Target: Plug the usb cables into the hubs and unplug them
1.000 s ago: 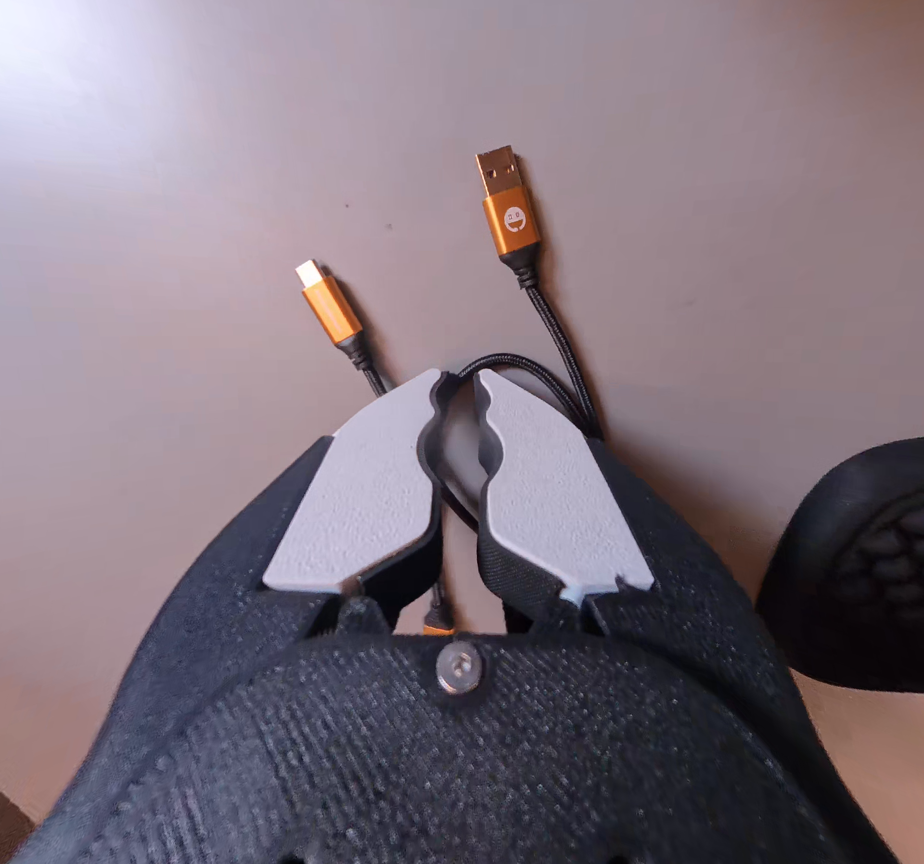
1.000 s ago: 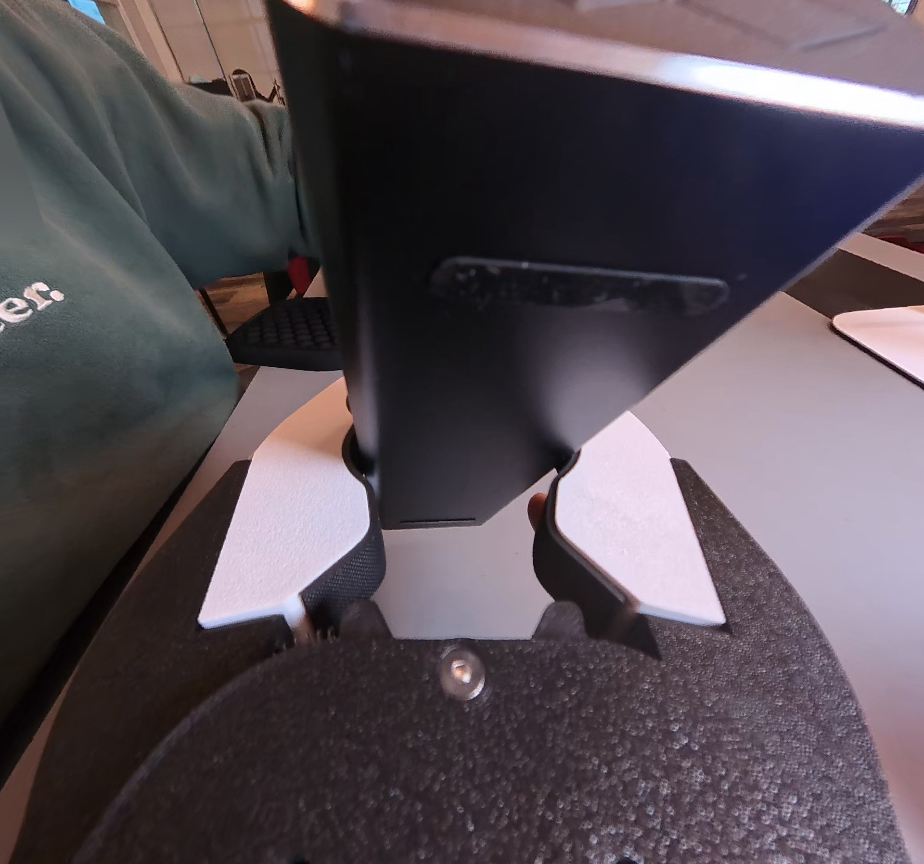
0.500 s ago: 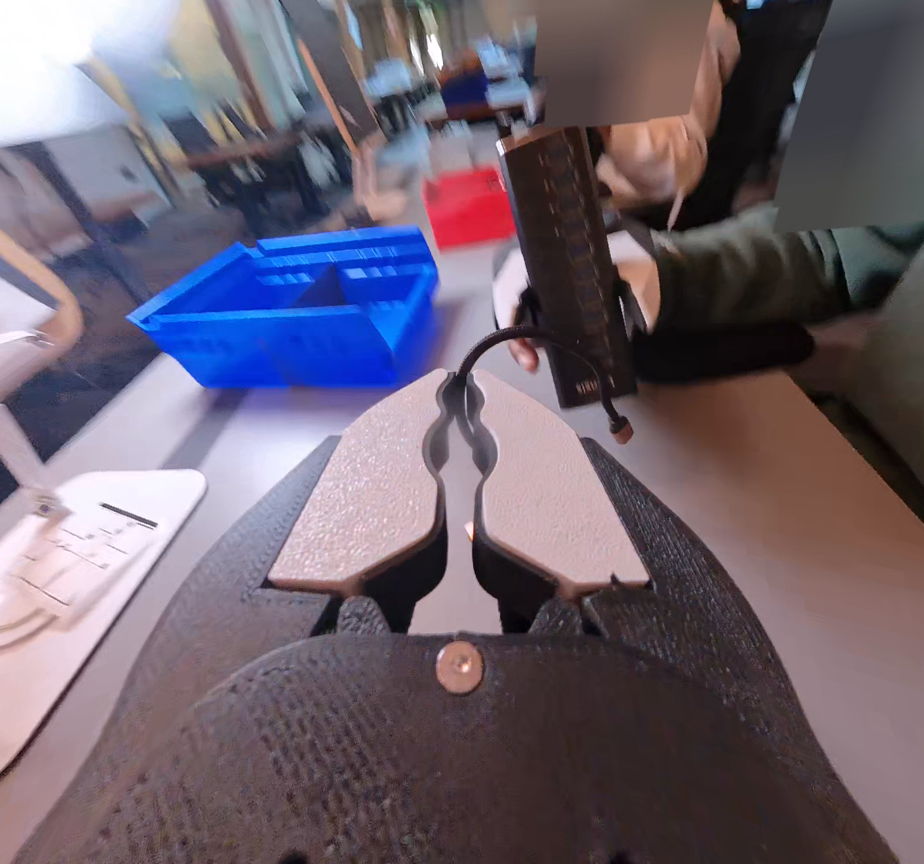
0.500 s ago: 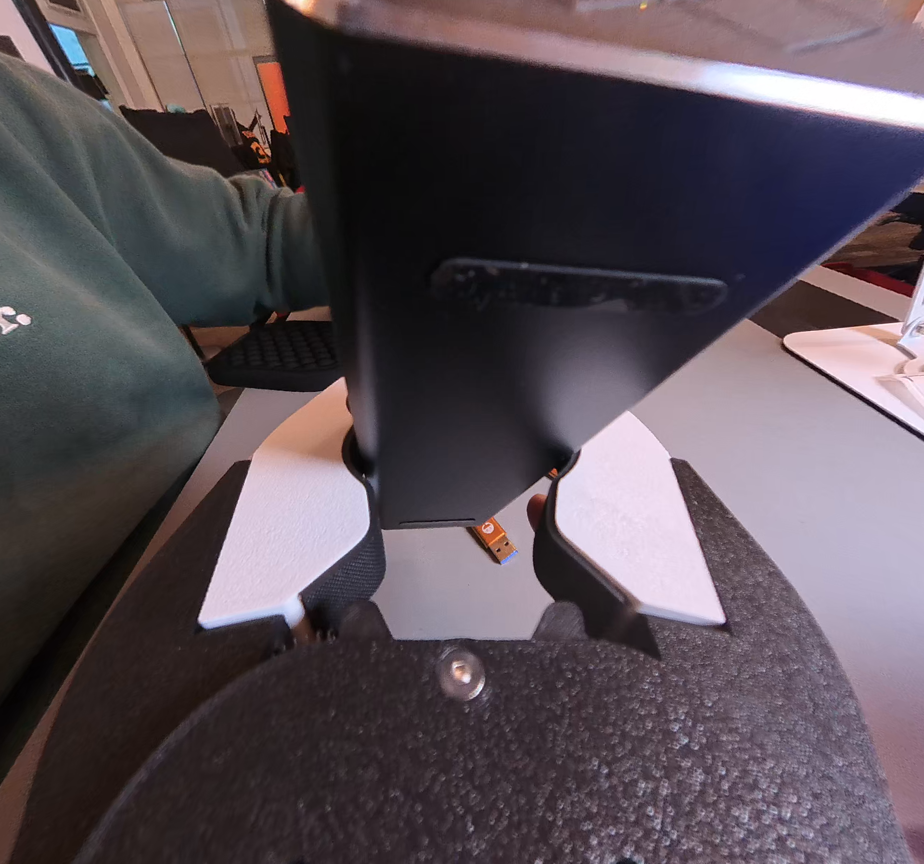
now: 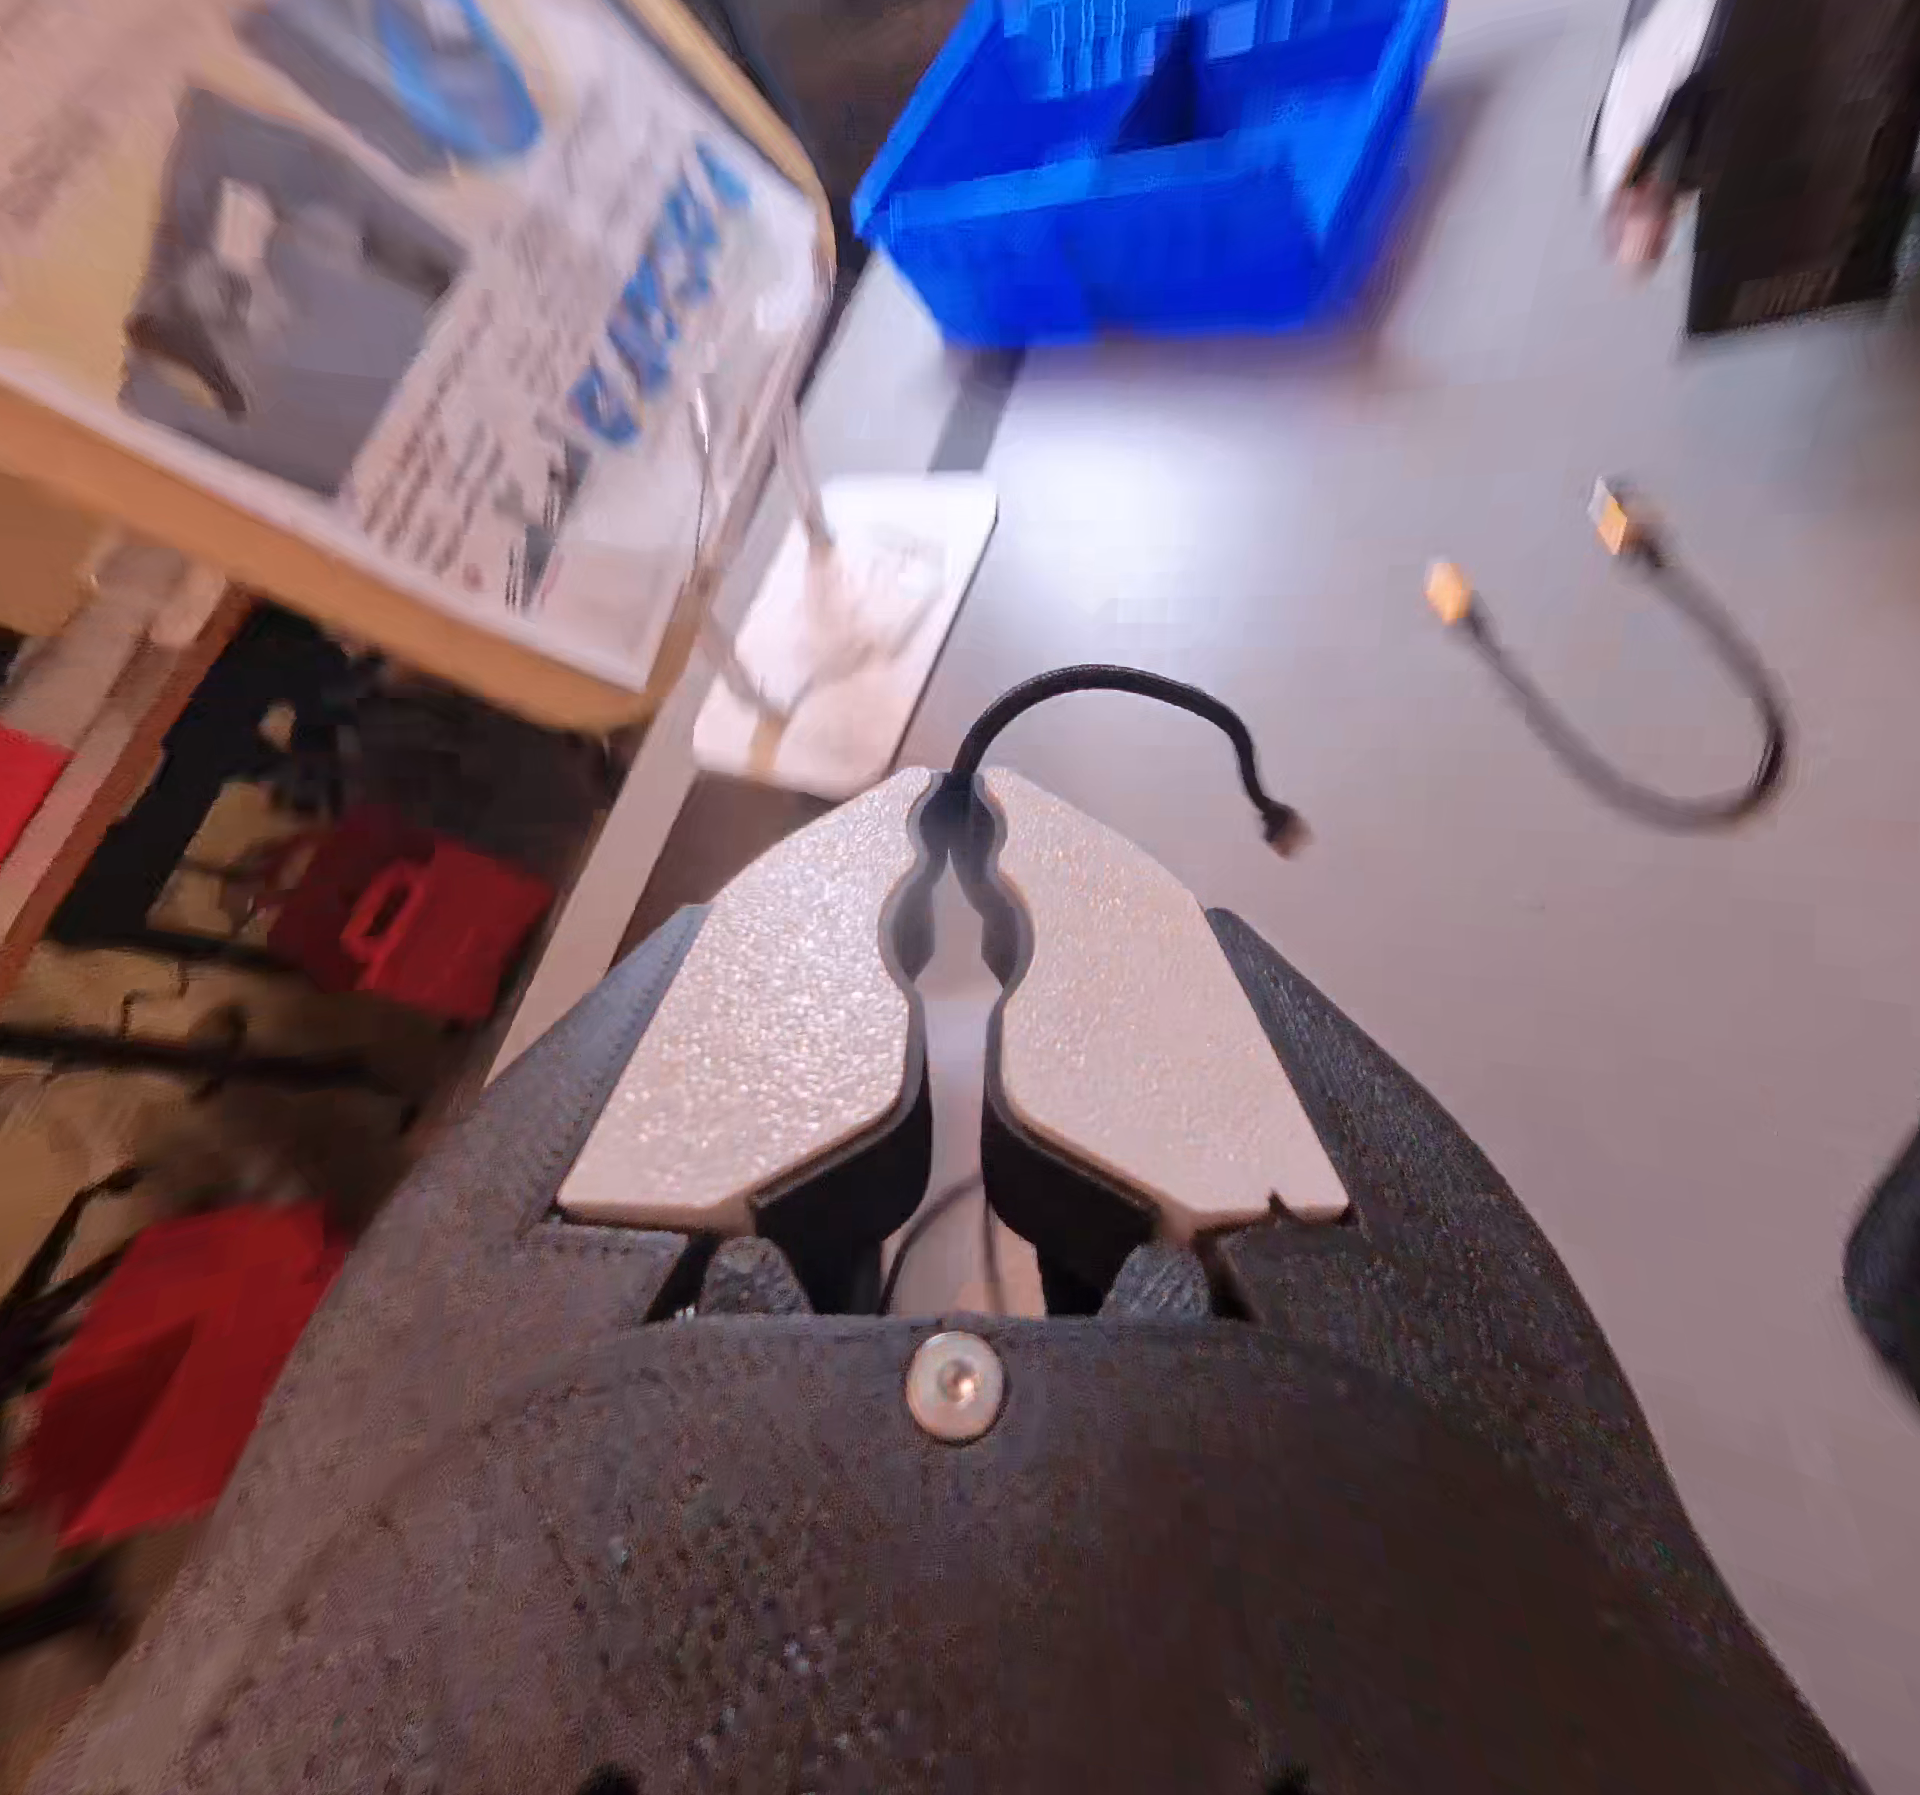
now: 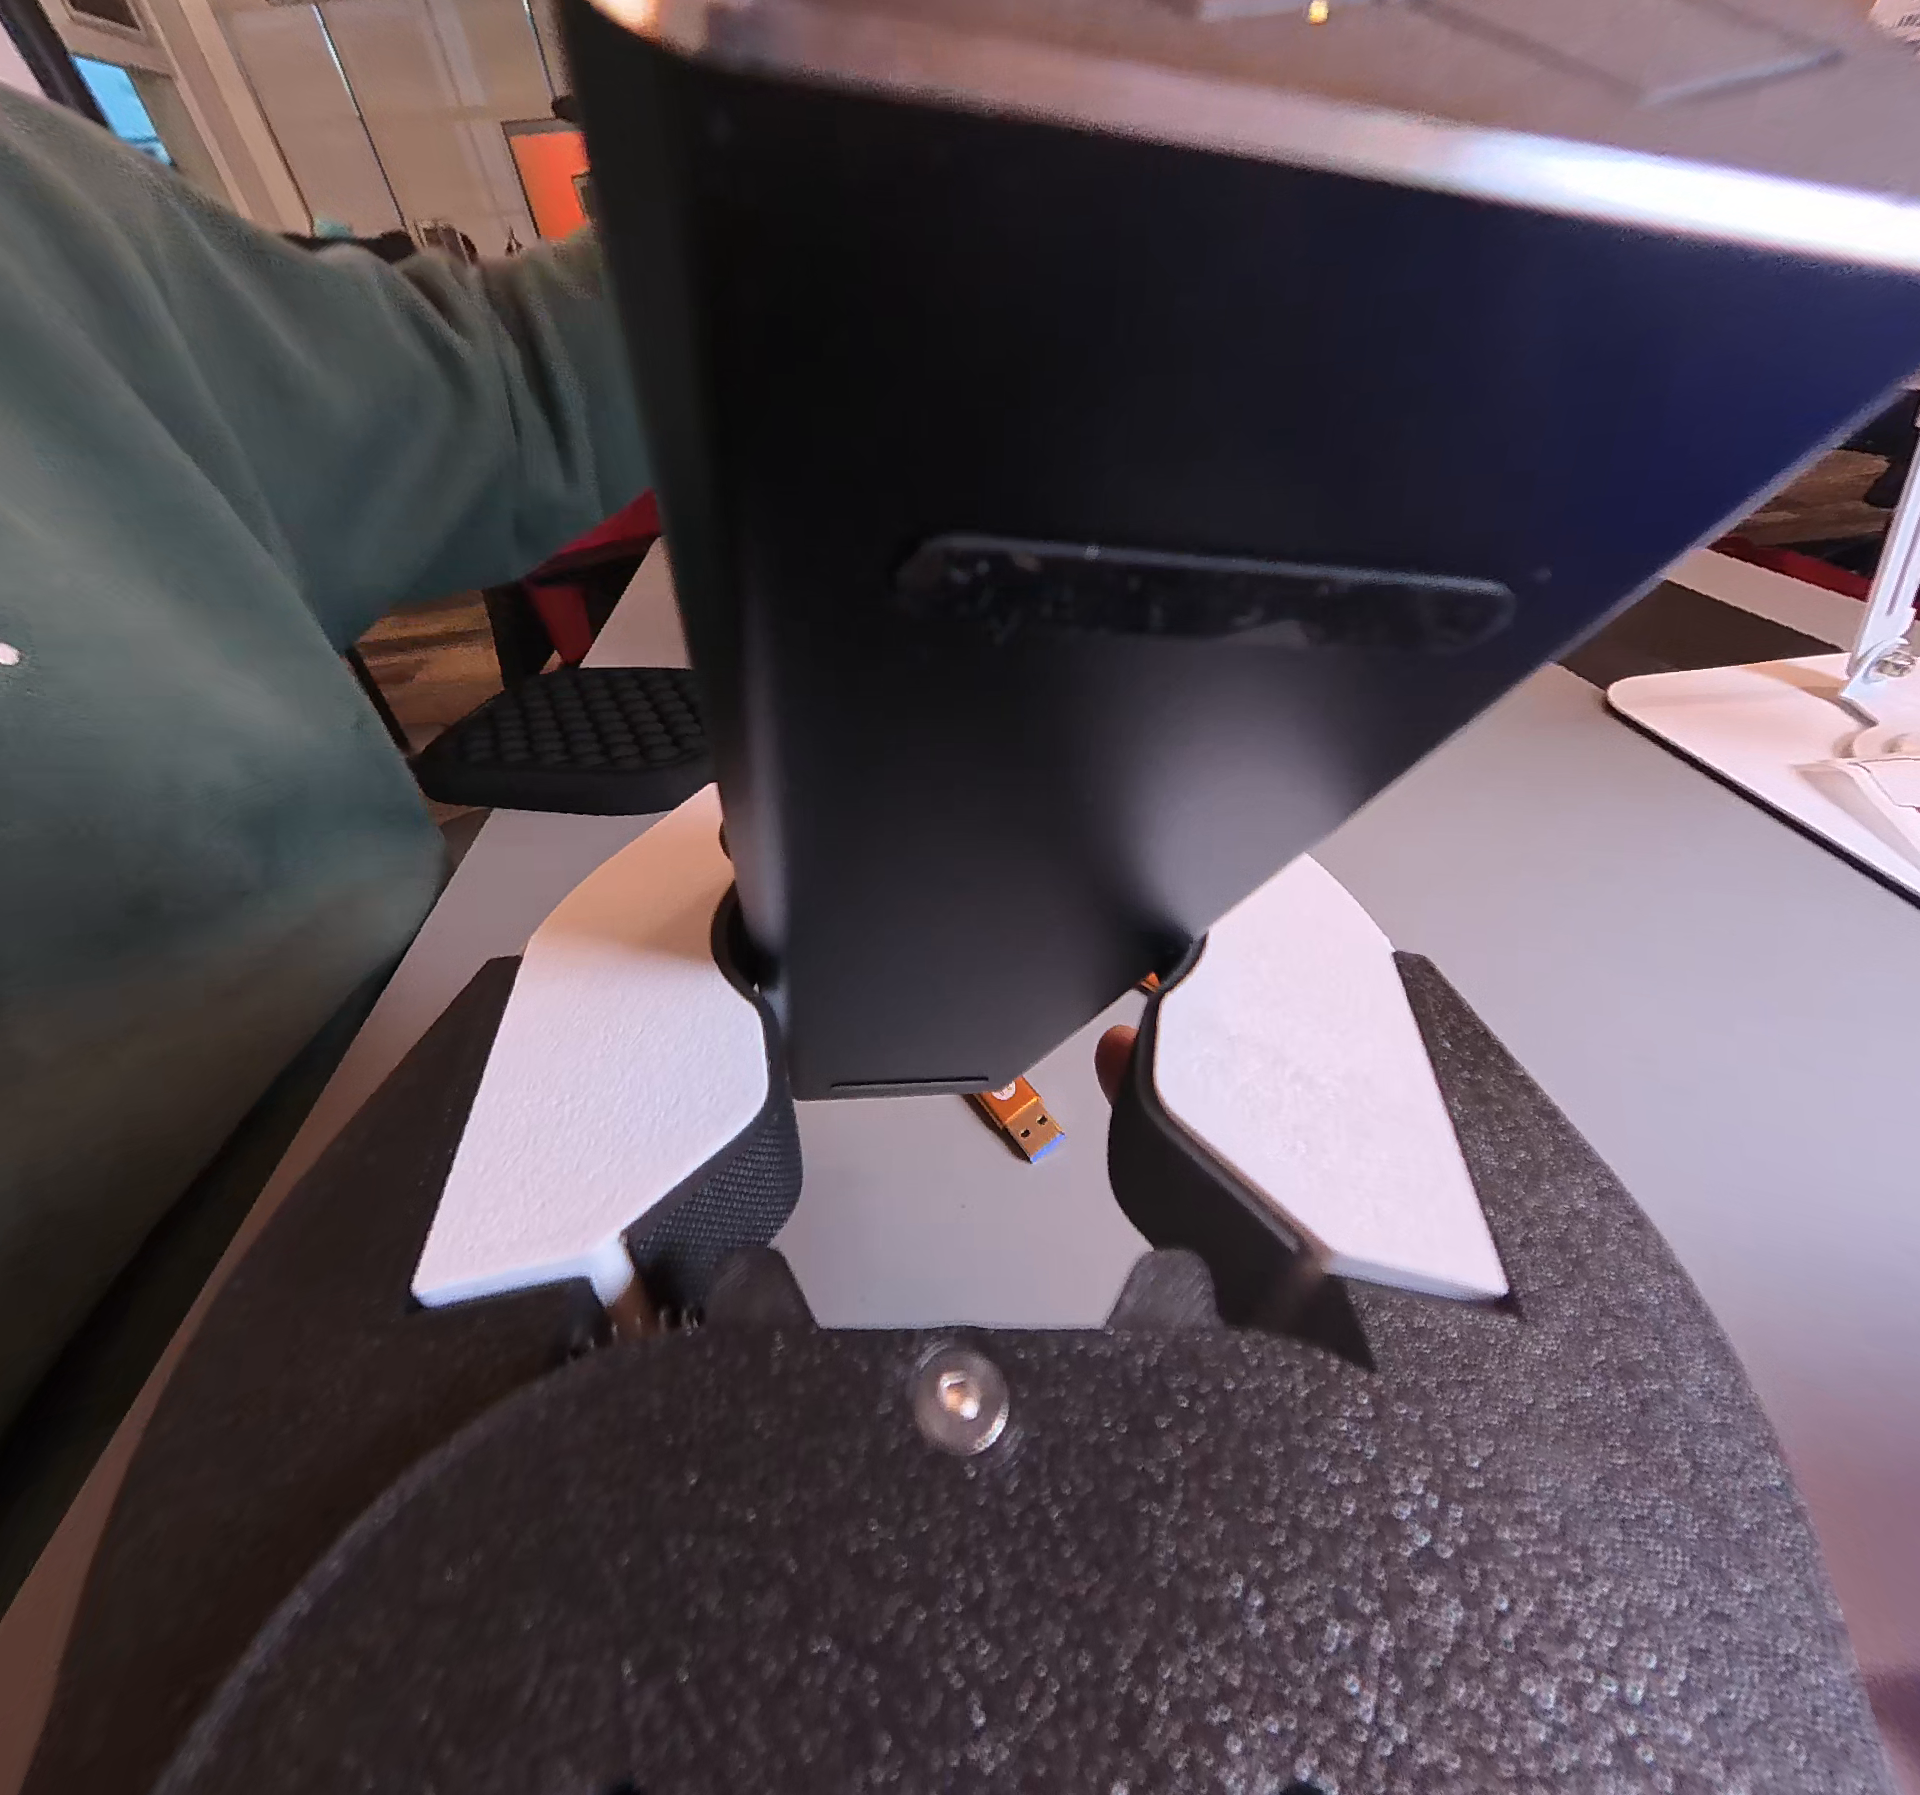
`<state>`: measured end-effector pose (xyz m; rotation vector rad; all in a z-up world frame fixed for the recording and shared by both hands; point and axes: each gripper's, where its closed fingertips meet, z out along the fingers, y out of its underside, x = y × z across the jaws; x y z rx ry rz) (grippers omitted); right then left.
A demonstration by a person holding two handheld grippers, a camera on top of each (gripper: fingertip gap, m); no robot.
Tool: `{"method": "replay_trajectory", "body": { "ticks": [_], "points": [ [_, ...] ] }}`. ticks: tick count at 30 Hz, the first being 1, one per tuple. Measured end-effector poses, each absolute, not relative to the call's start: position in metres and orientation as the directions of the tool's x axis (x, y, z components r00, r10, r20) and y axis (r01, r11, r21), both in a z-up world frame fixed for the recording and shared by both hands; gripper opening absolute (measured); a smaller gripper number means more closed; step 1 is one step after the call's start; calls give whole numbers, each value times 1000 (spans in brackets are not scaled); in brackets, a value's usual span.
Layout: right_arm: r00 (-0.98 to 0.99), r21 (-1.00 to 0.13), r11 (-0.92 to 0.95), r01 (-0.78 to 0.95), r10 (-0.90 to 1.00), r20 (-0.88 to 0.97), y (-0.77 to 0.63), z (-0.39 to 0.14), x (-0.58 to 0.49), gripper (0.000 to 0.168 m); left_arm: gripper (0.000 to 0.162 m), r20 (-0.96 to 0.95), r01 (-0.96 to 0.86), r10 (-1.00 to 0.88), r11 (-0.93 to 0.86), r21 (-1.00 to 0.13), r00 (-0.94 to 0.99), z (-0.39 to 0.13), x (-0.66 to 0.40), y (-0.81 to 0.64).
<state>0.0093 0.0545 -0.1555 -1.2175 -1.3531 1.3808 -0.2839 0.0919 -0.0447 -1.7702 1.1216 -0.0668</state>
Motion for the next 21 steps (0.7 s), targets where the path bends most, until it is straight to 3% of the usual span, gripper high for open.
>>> {"method": "replay_trajectory", "body": {
  "ticks": [4,8,9,10,16,21],
  "points": [
    [-183,-994,-77,79,979,-90,54,-159,7,74,4,-434,-816,-745,-251,-521,507,-62,-358,96],
    [-179,-993,-82,84,979,-96,55,-161,6,74,5,-354,-888,-821,-362,-282,447,-125,-395,102],
    [-177,-993,-83,85,979,-97,56,-162,6,74,7,-347,-897,-831,-370,-242,436,-142,-396,104],
    [-177,-993,-85,86,979,-99,56,-162,6,74,20,-360,-897,-823,-378,-229,438,-152,-394,110],
    [-177,-991,-96,90,978,-110,57,-165,5,74,26,-383,-810,-789,-231,-538,480,-141,-296,121],
    [-177,-993,-89,78,979,-102,57,-161,7,74,28,-181,-727,-889,-210,-653,420,-179,-177,68]
  ]
}}
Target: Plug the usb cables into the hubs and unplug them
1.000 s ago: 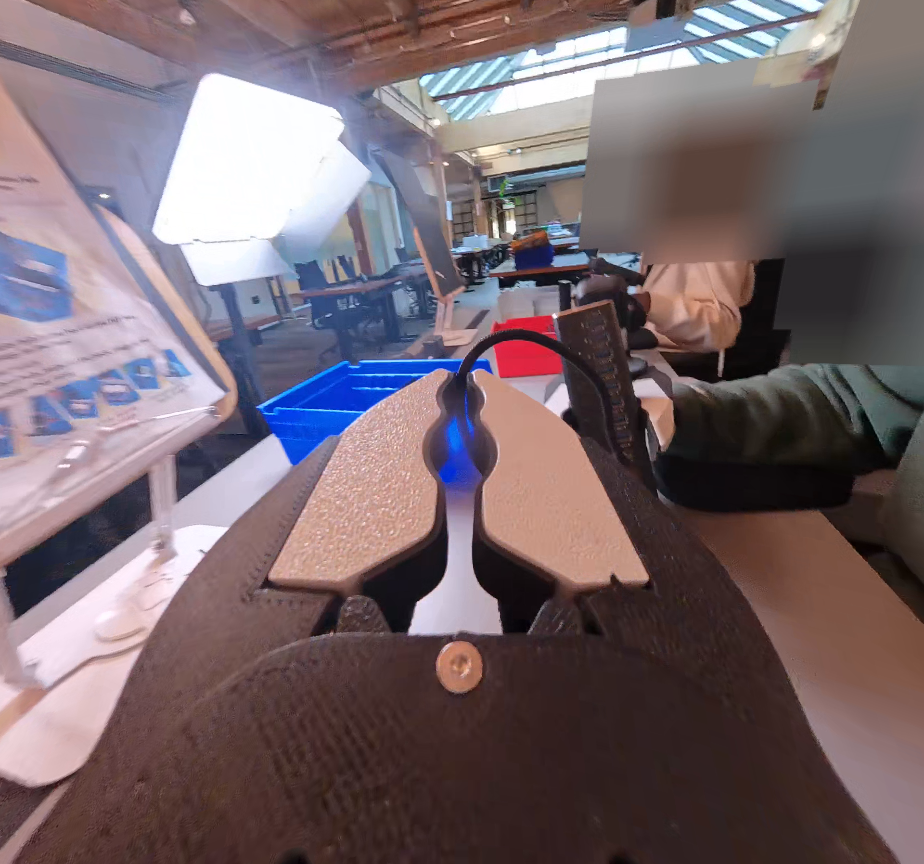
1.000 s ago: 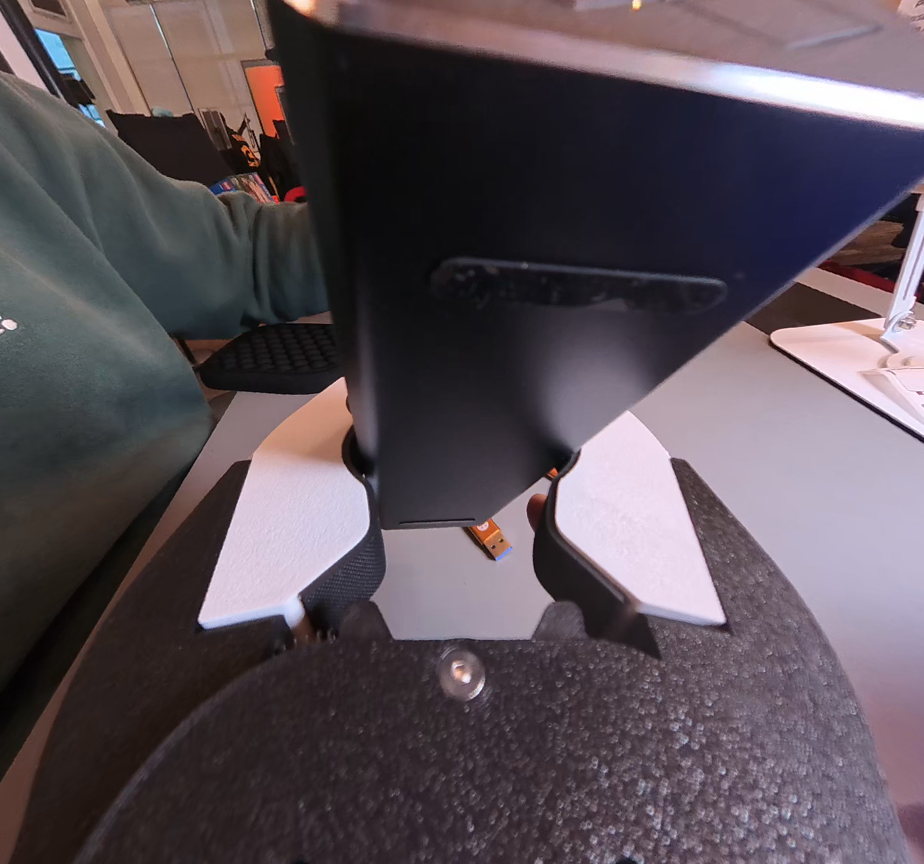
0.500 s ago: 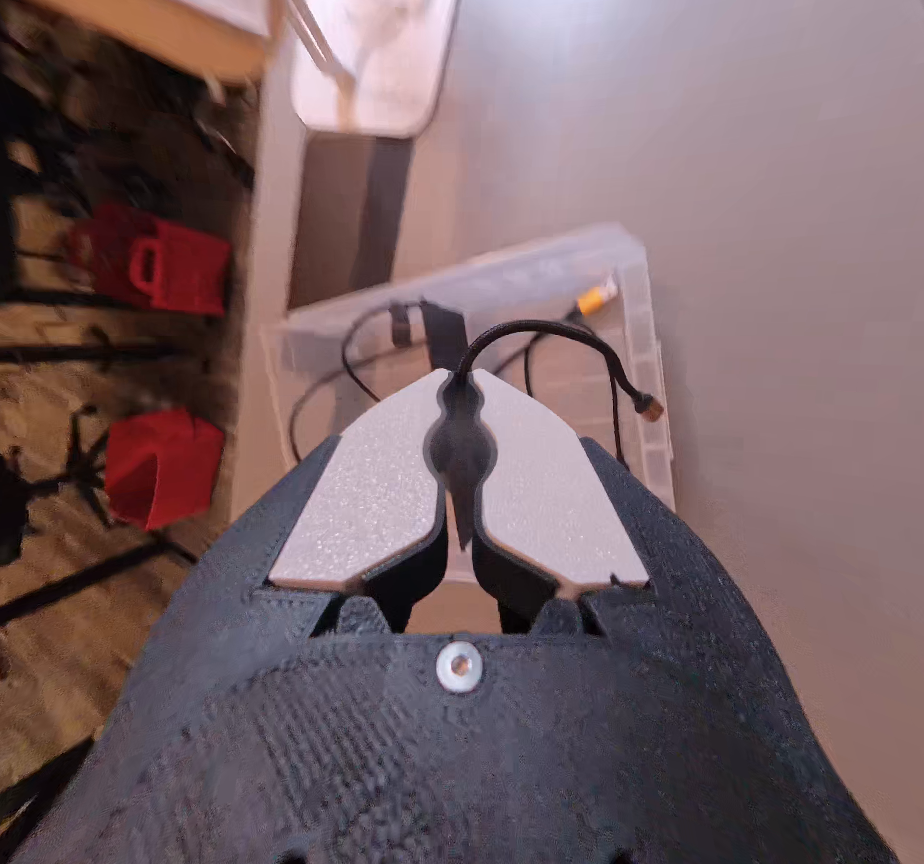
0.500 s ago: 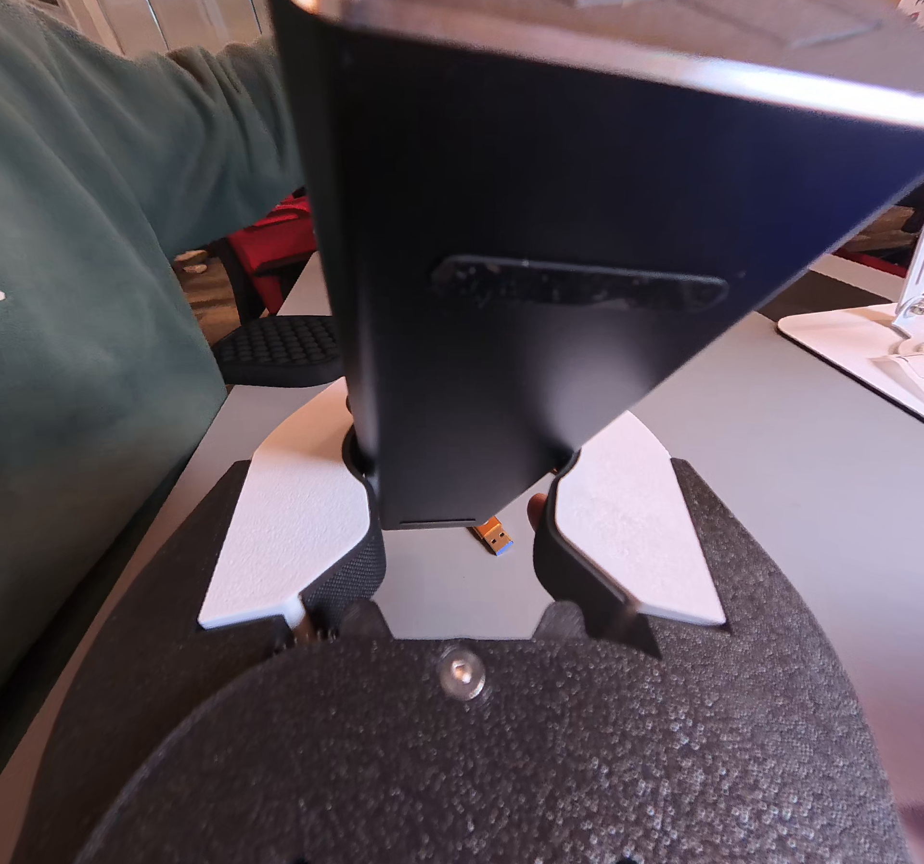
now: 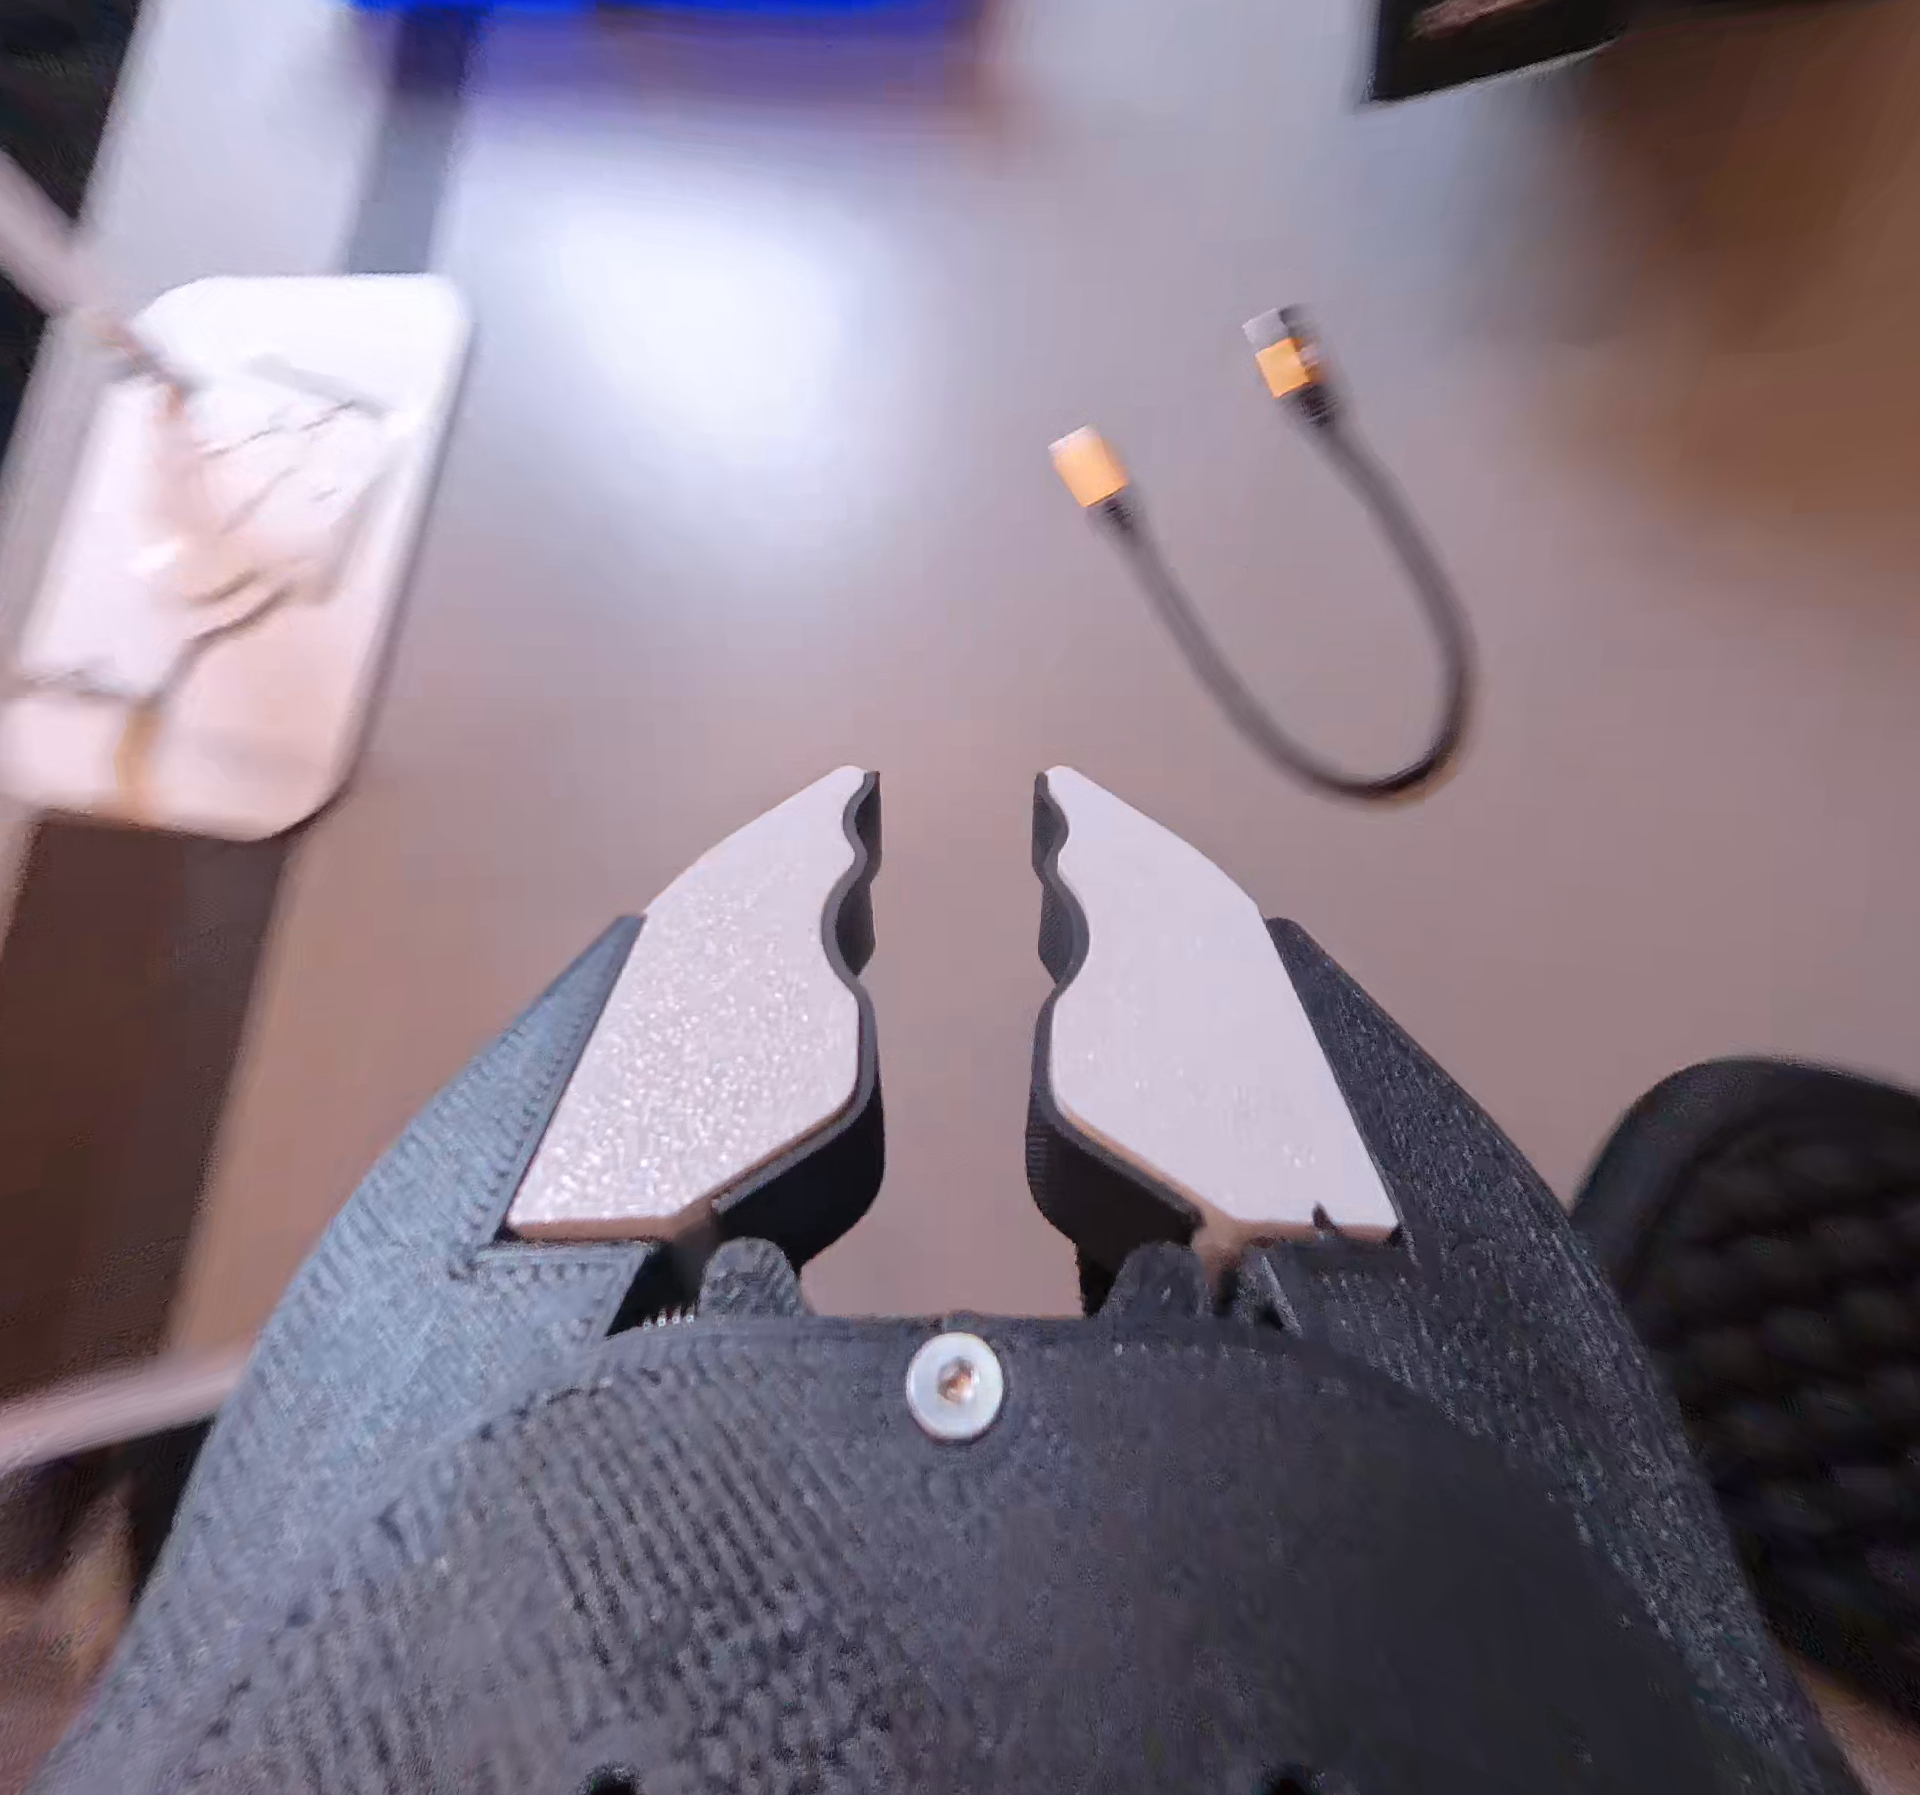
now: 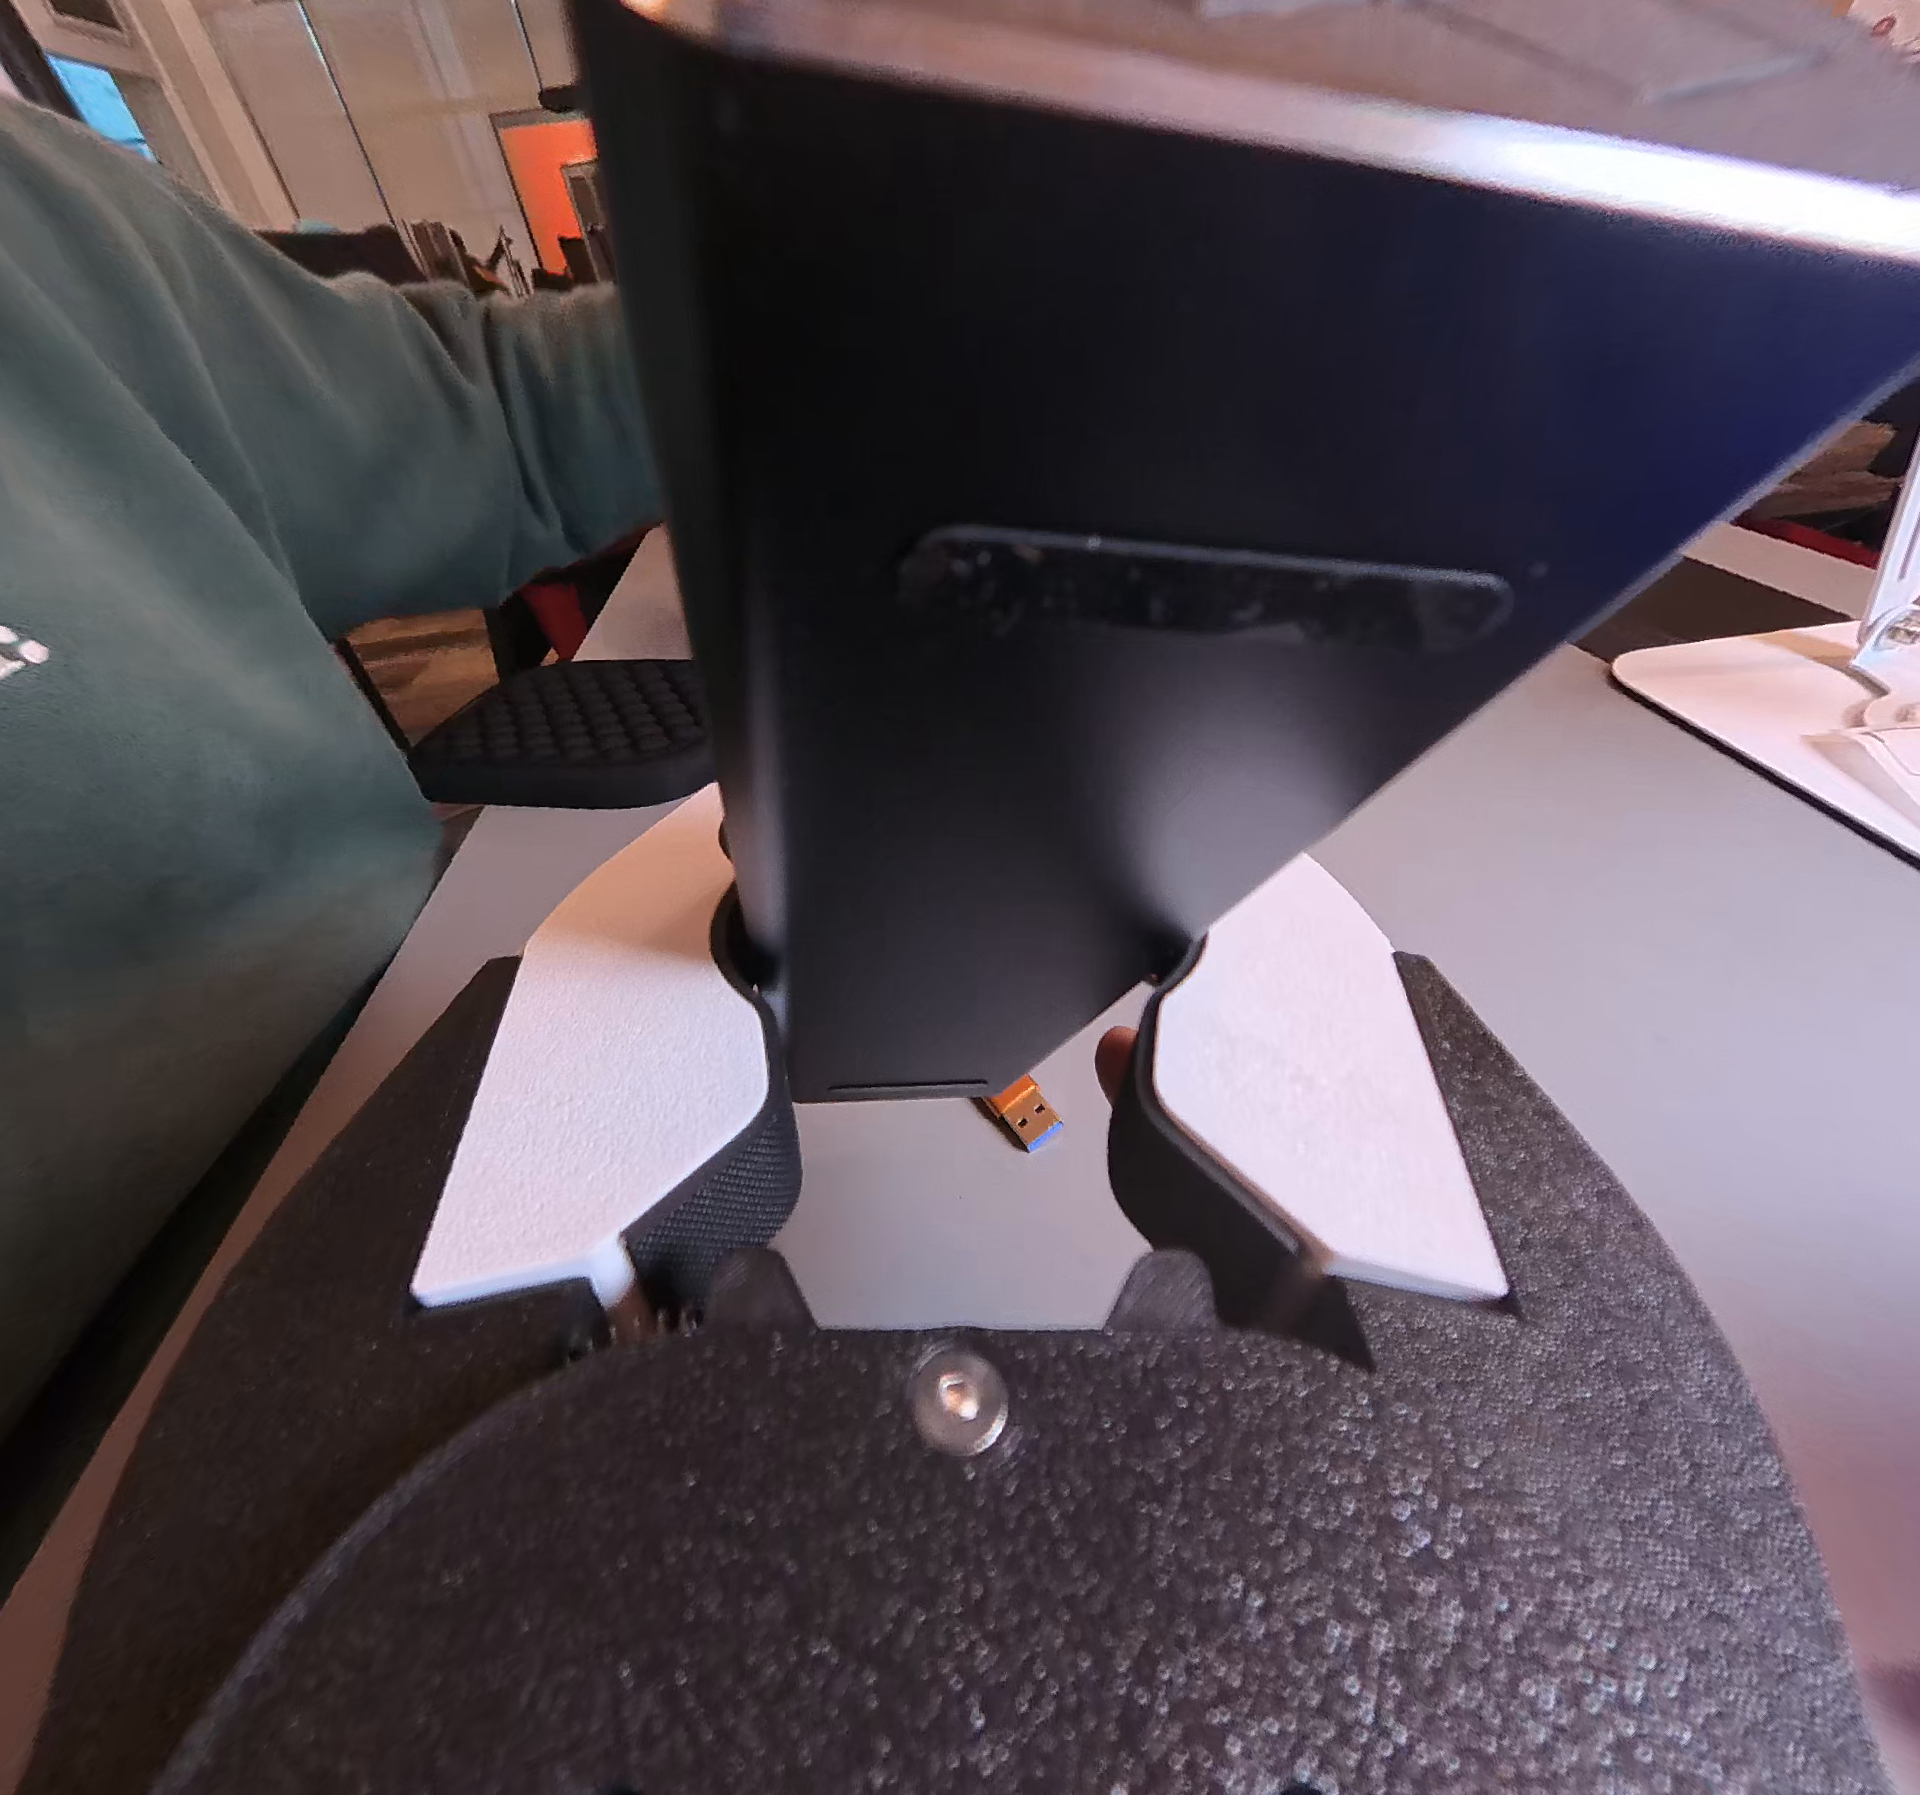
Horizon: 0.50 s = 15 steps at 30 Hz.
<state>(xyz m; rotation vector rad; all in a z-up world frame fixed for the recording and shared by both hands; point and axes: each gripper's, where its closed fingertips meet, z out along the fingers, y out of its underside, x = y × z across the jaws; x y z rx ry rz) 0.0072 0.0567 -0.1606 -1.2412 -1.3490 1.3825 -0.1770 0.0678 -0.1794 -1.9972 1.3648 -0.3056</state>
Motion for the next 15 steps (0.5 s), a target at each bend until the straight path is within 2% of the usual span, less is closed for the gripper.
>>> {"method": "replay_trajectory", "body": {
  "ticks": [6,9,11,15],
  "points": [
    [-177,-994,-85,71,979,-96,57,-159,8,74,23,-30,-659,-932,-232,-715,361,-233,-57,22],
    [-174,-994,-80,68,981,-91,57,-157,9,74,27,57,-641,-907,-338,-689,417,-257,-28,33],
    [-167,-995,-72,67,982,-83,58,-156,10,74,35,56,-643,-885,-378,-666,462,-269,-20,49],
    [-160,-996,-68,61,984,-77,60,-155,12,74,36,22,-691,-884,-381,-614,467,-285,-12,54]
  ]
}}
